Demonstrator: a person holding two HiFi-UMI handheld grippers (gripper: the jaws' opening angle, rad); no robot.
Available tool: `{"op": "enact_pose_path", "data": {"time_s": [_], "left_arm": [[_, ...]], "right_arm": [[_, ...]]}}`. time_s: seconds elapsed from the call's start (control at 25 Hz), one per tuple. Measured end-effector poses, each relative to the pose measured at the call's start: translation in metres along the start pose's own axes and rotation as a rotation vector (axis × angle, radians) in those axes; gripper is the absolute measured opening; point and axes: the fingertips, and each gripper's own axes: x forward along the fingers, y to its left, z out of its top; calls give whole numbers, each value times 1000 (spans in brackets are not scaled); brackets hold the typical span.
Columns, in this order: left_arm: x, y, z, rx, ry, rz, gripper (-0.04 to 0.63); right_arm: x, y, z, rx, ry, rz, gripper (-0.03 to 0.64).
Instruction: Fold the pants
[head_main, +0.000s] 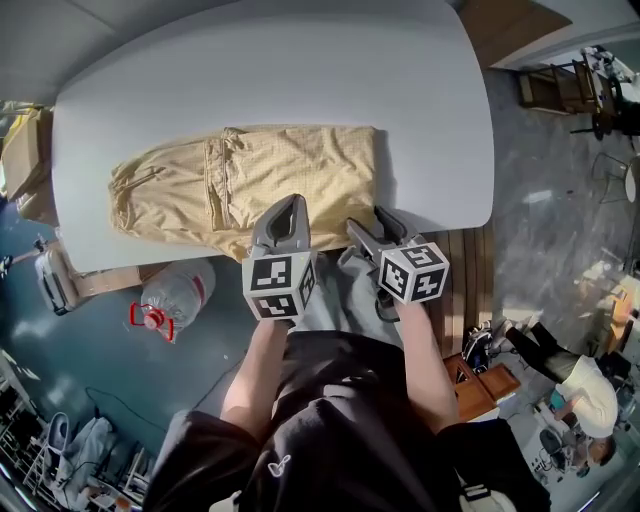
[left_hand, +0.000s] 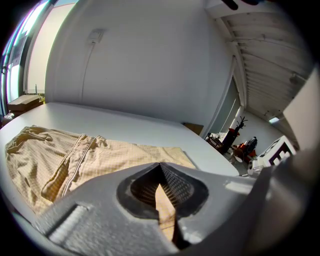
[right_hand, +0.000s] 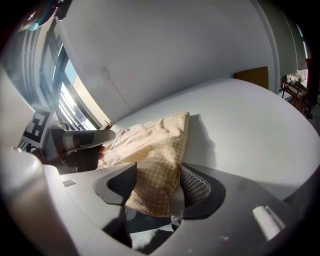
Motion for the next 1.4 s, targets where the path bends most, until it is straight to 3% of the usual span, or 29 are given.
{"op": "enact_pose_path", "data": {"time_s": [0.16,0.52,0.84,1.4], "left_arm": [[0,1,-6,-7,11,1,3],[-5,12,-2,22,16,39,3],[2,-17,12,65,14,-7,3],[51,-168,34,150,-12,-199,3]], "right_arm": [[8,0,-2,4,32,-3,249],[8,4,13,48,35,5,54],[-15,-13,40,42,-32,-19,46],[-138,-150,62,128,-133,-218,44]]}}
